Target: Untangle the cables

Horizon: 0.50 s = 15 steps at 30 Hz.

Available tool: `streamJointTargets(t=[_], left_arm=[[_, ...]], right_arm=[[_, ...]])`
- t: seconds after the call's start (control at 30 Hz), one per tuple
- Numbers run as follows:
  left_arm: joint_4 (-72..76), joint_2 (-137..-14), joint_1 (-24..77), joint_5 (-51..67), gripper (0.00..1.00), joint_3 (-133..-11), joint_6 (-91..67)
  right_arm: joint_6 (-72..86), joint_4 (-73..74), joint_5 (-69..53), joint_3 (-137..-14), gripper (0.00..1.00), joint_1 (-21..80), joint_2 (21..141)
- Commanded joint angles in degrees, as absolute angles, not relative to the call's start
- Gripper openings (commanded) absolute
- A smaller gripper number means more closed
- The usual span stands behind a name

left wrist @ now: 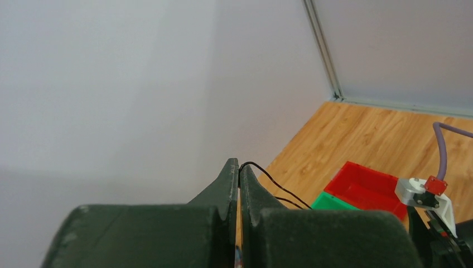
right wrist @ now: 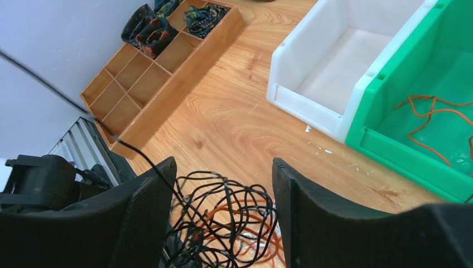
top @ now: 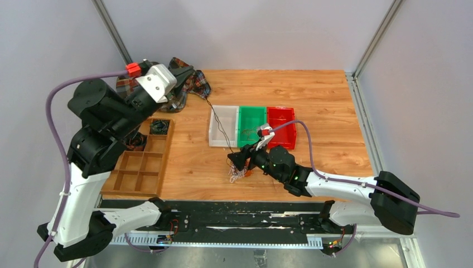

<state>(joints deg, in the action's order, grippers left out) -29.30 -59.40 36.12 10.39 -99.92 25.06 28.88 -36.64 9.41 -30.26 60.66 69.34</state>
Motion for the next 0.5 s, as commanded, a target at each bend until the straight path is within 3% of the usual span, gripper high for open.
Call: streamJointTargets(t=[0.0, 0.37, 0.43, 0.47], left_arm=[[-27.2, -59.1, 35.9, 10.5, 0.0, -105.4, 27.0], [-23.4, -59.2, 35.9, 3.0, 0.0, -111.3, 35.3], [-19.1, -58.9, 35.9, -1.1, 0.0, -110.7, 36.1], [-16.9, -58.8, 35.9, -2.4, 0.0, -110.1, 36.3]], right_arm=[[29.0, -35.2, 10.1, -30.1, 0.61, 59.8, 69.3], [38.8, -35.0, 10.2, -20.9, 0.44, 53.6, 62.9], [40.5, -34.7, 8.3, -20.2, 0.45, 51.6, 62.4], [41.5, -35.1, 6.7, -19.6, 0.5, 50.4, 62.4]])
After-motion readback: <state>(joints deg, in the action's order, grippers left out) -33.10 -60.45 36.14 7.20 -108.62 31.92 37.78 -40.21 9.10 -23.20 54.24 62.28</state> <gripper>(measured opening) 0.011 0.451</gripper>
